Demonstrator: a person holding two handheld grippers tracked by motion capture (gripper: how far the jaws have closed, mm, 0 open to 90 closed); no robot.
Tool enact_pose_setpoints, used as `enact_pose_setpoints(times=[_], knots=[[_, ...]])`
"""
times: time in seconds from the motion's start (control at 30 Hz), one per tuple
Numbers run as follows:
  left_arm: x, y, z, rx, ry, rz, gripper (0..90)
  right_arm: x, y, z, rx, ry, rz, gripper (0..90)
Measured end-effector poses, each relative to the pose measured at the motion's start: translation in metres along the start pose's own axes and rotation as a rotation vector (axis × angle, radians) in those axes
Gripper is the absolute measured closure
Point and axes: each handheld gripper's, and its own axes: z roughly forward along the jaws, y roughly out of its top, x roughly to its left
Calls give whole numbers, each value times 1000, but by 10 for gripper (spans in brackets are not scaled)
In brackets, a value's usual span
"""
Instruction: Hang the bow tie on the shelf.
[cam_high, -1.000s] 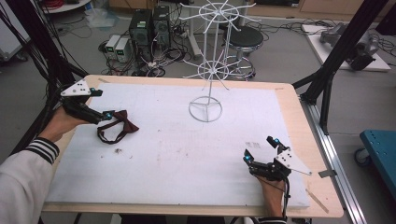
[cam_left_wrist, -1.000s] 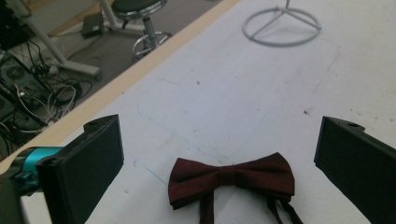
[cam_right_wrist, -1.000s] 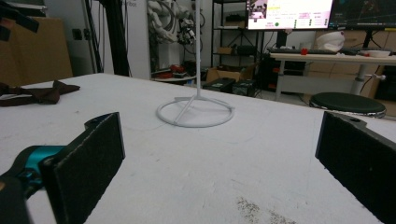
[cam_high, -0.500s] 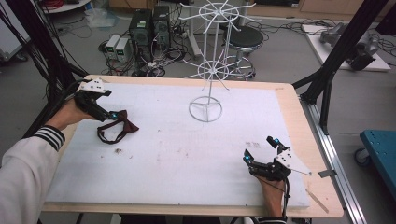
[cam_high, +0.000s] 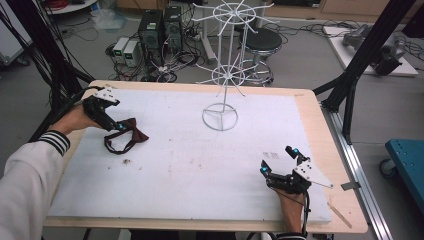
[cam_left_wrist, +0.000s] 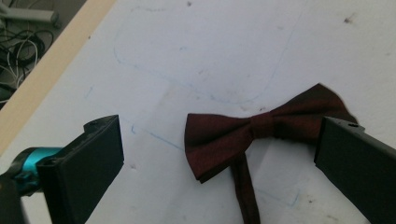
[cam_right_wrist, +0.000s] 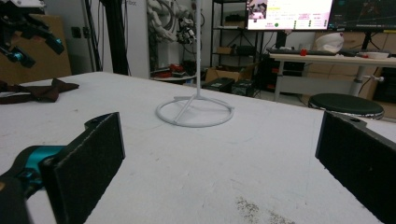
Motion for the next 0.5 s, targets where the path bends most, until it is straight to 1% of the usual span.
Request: enact_pose_setpoints(times=[0.17, 0.3, 0.37, 0.47, 0.5], knots=[[3, -3, 10, 21, -15, 2, 18, 0, 0, 0, -1, 0, -2, 5], [5, -6, 17, 41, -21, -19, 18, 0, 0, 0, -1, -2, -1, 5], [6, -7, 19, 49, -28, -21, 18, 0, 0, 0, 1, 0, -1, 5], [6, -7, 22, 62, -23, -7, 18, 0, 0, 0, -2, 1, -7, 5], [6, -8, 23, 70, -24, -9, 18, 0, 0, 0, -2, 1, -7, 5]])
